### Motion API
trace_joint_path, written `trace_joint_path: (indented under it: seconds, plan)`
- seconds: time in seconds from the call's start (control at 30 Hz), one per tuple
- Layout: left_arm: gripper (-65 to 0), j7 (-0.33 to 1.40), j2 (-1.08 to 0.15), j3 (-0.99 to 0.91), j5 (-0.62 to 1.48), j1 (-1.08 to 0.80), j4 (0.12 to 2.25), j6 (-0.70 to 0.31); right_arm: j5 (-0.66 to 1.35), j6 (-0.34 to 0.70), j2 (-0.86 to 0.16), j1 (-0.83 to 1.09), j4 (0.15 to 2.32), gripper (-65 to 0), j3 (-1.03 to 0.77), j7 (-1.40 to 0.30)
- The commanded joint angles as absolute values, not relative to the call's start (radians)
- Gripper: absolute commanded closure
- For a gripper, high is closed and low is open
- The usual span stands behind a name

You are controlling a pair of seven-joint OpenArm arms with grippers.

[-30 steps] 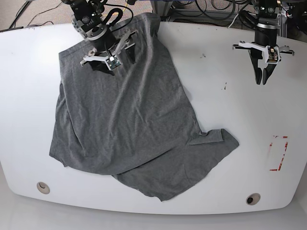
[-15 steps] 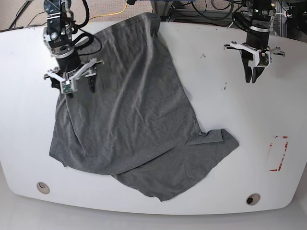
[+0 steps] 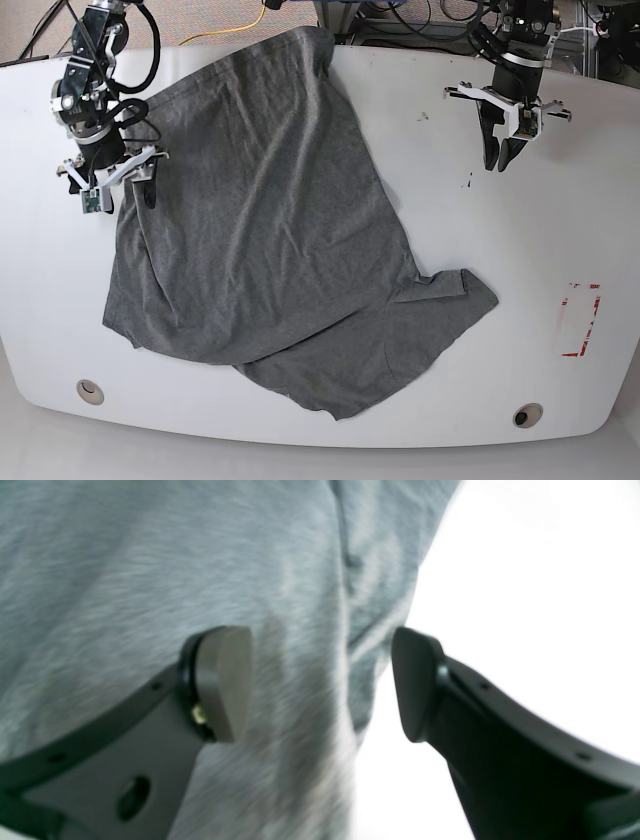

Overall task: Layout the t-shirt on the table in an organized manner, then fold the t-shirt properly
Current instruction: 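Drag the grasped t-shirt edge outward with the right gripper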

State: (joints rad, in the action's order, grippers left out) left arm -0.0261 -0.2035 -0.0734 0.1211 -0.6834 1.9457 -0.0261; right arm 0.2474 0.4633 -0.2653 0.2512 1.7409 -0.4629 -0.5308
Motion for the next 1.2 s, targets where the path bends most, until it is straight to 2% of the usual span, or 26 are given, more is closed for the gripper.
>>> trace_joint_path:
  seconds: [0.0, 0.27, 0.7, 1.17]
  plan:
    - [-8.2, -0.054, -0.208, -0.064, 0.12, -0.68, 1.963, -0.024, 0.26, 0.486, -0.286, 0.199, 1.696, -41.5, -0.506, -0.516]
    - [-8.2, -0.054, -0.208, -0.047, 0.12, -0.664, 1.963, -0.024, 0.252, 0.593, -0.323, 0.036, 1.475, -41.5, -0.595, -0.521]
    - [-8.2, -0.001, -0.208, -0.047, 0.119, -0.631, 1.966, -0.024, 0.254, 0.696, -0.397, -0.188, 1.095, -41.5, -0.598, -0.521]
    - [-8.2, 0.005, -0.203, -0.047, 0.119, -0.615, 1.965, -0.024, 0.254, 0.698, -0.387, -0.298, 0.917, -41.5, -0.595, -0.516]
